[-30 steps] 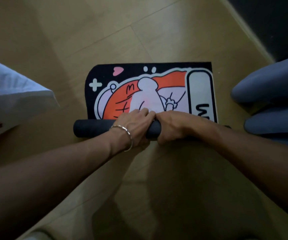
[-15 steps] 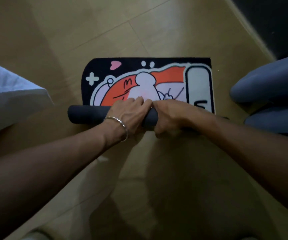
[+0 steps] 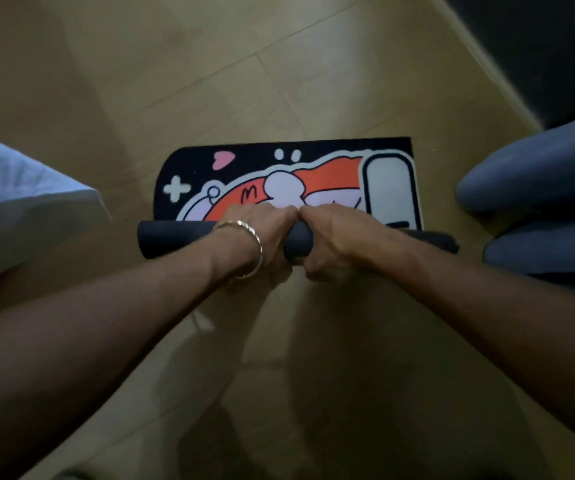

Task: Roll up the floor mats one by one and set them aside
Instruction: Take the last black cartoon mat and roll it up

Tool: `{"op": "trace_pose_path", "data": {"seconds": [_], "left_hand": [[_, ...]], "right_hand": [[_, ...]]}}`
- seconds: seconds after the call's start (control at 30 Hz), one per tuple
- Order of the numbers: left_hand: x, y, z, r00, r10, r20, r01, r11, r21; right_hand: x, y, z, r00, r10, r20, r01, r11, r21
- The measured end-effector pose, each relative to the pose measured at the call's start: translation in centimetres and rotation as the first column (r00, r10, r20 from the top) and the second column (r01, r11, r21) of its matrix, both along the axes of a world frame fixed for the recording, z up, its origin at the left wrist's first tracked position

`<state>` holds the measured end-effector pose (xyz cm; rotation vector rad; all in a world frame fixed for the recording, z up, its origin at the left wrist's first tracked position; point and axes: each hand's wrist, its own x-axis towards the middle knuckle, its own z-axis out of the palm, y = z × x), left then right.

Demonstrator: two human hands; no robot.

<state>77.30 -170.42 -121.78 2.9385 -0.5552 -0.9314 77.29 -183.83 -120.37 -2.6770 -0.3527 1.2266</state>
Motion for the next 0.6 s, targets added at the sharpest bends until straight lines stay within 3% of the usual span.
{"op": "trace_pose_path", "data": {"seconds": [0.07, 0.13, 0.2, 0.27, 0.3, 0.37, 0.43, 0.53, 0.6], "left_hand": [[1.0, 0.3, 0.6, 0.965, 0.164, -0.204, -0.185, 0.979, -0.089], [1.1, 0.4, 1.0, 0.971, 0.166, -0.174, -0.19, 0.973, -0.13], [0.6, 0.3, 0.9, 0.998, 0.043, 0.052, -0.039, 0.996, -0.076], [-0.1, 0.3, 0.5, 0.97, -0.114, 0.216, 0.115, 0.993, 0.005], [-0.3, 0.3, 0.4, 0.954, -0.163, 0.251, 0.162, 0.986, 0.023], [0.0, 0.4, 0.4, 0.957, -0.18, 0.229, 0.176, 0.984, 0.034], [0.6, 0.7, 0.7, 0.989, -0.096, 0.111, 0.098, 0.995, -0.012], [1.3, 1.1, 1.1, 0.984, 0.079, -0.157, -0.098, 0.989, -0.114], [1.0, 1.2, 1.1, 0.992, 0.065, -0.113, -0.08, 0.987, -0.136]], "right_hand": [[-0.6, 0.3, 0.0, 0.968, 0.102, 0.231, -0.104, 0.995, -0.007], [-0.3, 0.6, 0.0, 0.927, 0.164, 0.338, -0.156, 0.986, -0.049], [0.7, 0.6, 0.0, 0.967, 0.098, 0.237, -0.083, 0.994, -0.07], [1.3, 0.3, 0.2, 1.0, -0.011, -0.019, 0.011, 1.0, -0.014], [1.5, 0.1, 0.4, 0.991, -0.04, -0.126, 0.044, 0.999, 0.025], [1.2, -0.3, 0.9, 0.983, -0.064, -0.172, 0.08, 0.993, 0.092], [0.4, -0.3, 0.8, 0.999, -0.044, -0.013, 0.046, 0.989, 0.14], [-0.4, 0.3, 0.5, 0.945, 0.114, 0.308, -0.139, 0.989, 0.06], [-0.1, 0.4, 0.6, 0.952, 0.13, 0.276, -0.137, 0.991, 0.005]]}}
